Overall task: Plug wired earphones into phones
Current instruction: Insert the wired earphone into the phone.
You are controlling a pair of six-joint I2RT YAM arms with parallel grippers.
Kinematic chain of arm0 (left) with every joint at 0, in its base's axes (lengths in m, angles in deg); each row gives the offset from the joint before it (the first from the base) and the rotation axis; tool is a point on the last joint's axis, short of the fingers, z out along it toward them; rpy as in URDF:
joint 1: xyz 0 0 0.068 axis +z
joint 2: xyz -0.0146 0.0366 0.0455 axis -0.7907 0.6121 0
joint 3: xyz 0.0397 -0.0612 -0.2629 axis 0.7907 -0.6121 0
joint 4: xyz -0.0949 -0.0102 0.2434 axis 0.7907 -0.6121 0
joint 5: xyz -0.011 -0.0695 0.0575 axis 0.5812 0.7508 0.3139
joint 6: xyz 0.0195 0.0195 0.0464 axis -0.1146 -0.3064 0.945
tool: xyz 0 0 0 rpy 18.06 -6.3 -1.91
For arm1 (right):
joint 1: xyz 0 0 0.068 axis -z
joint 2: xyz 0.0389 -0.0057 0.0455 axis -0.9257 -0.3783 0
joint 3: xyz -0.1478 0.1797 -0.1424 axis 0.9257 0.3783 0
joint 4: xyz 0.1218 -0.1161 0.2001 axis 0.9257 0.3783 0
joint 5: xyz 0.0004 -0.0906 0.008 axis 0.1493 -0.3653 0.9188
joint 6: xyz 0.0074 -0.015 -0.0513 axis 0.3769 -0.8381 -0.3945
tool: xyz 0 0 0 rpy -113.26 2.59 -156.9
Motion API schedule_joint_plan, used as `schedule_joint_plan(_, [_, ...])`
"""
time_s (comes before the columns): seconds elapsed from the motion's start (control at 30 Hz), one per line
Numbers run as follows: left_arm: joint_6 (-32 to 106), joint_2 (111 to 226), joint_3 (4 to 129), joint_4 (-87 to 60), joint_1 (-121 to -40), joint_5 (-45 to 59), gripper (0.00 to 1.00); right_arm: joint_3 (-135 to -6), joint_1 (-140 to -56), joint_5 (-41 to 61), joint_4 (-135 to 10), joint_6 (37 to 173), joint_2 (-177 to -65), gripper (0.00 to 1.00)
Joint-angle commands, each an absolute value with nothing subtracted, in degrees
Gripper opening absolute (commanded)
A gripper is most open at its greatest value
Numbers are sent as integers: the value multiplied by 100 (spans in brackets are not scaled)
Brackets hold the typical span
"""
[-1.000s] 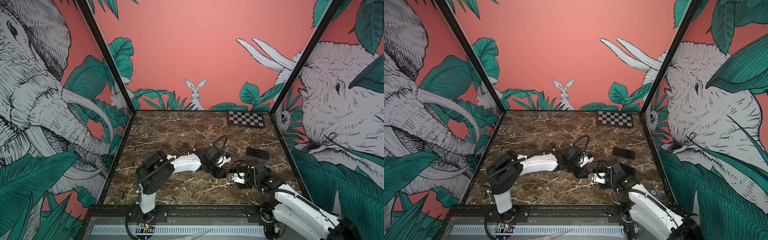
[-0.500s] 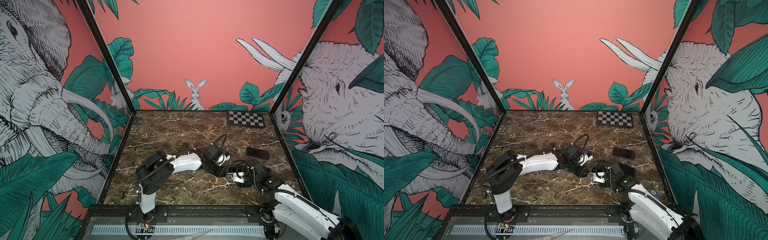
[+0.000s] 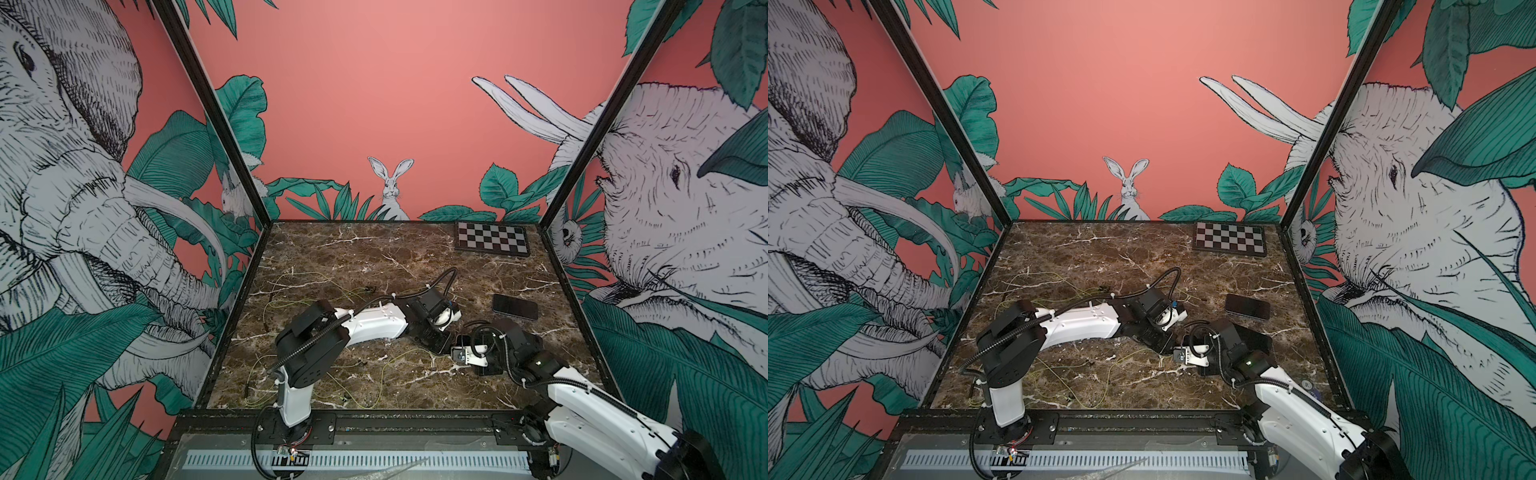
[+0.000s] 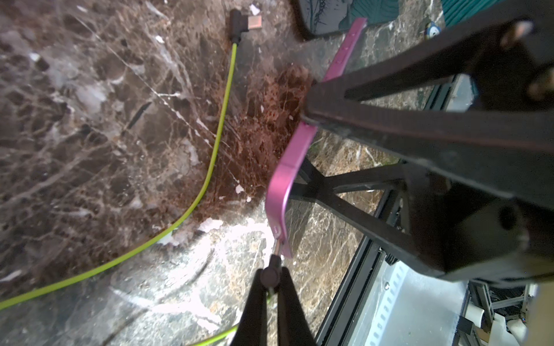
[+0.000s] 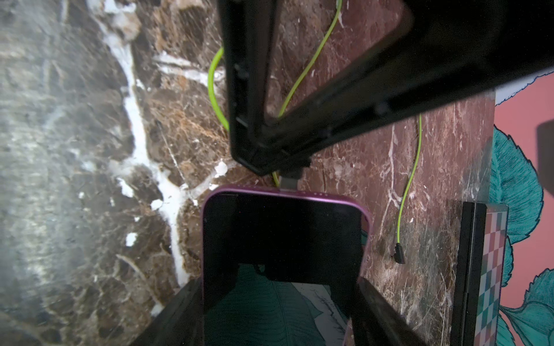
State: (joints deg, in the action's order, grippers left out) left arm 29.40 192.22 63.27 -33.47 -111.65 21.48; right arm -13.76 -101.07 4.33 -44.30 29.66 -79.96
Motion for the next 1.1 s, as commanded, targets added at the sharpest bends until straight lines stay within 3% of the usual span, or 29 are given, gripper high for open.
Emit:
schedule_joint_plan(0.0, [2849, 19248, 6504, -3381, -11272, 2010, 0, -1538, -10205, 660, -4967, 3009, -7932, 66])
schedule_joint_plan(0.4, [2427, 19250, 6188, -1999, -11271, 2844, 0, -1491, -10225, 817, -4999, 3116, -7803, 66])
schedule_joint_plan(1.07, [3529, 19101, 5960, -2281, -11096, 3346, 0, -1489, -10250, 1197, -4553, 2839, -7237, 65])
